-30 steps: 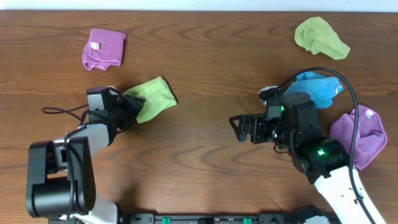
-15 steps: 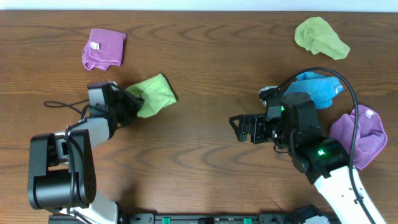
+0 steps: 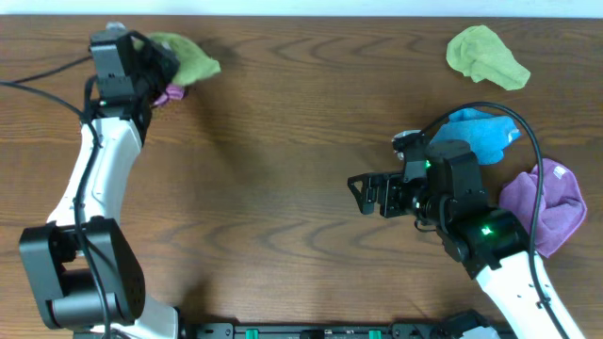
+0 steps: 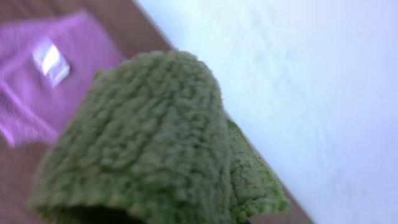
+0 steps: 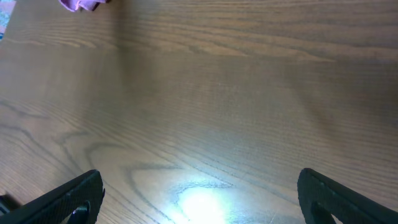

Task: Fold the cloth
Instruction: 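Grasp the folded green cloth with the left gripper and lift it, then place the folded green cloth onto the purple cloth at back-left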

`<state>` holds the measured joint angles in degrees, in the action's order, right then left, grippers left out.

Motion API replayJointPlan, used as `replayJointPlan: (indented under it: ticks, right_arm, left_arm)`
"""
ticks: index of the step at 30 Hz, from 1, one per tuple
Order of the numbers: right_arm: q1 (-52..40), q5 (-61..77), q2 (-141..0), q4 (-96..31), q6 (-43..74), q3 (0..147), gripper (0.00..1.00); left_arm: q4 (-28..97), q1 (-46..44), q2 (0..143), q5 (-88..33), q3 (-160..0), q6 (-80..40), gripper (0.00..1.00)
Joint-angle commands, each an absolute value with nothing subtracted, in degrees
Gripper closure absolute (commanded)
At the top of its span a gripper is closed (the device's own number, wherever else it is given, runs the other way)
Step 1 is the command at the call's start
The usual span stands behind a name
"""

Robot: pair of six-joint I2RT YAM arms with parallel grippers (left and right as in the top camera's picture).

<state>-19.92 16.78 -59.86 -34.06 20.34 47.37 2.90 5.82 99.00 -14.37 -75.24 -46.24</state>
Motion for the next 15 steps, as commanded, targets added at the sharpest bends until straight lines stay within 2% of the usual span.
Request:
replayJointPlan:
  ticks: [1,15]
  right_arm:
    - [-19.5,17.2,-59.3,-34.1,19.7,47.2,0.01]
    - [-19.5,17.2,-59.3,-34.1,19.7,47.2,0.01]
  left_arm:
    - [3.1,6.1,103.5,-9.0,-79.1,-45.2,0.94]
    - [-3.4,10.0,117.4,-4.0,-88.7,-45.3,0.94]
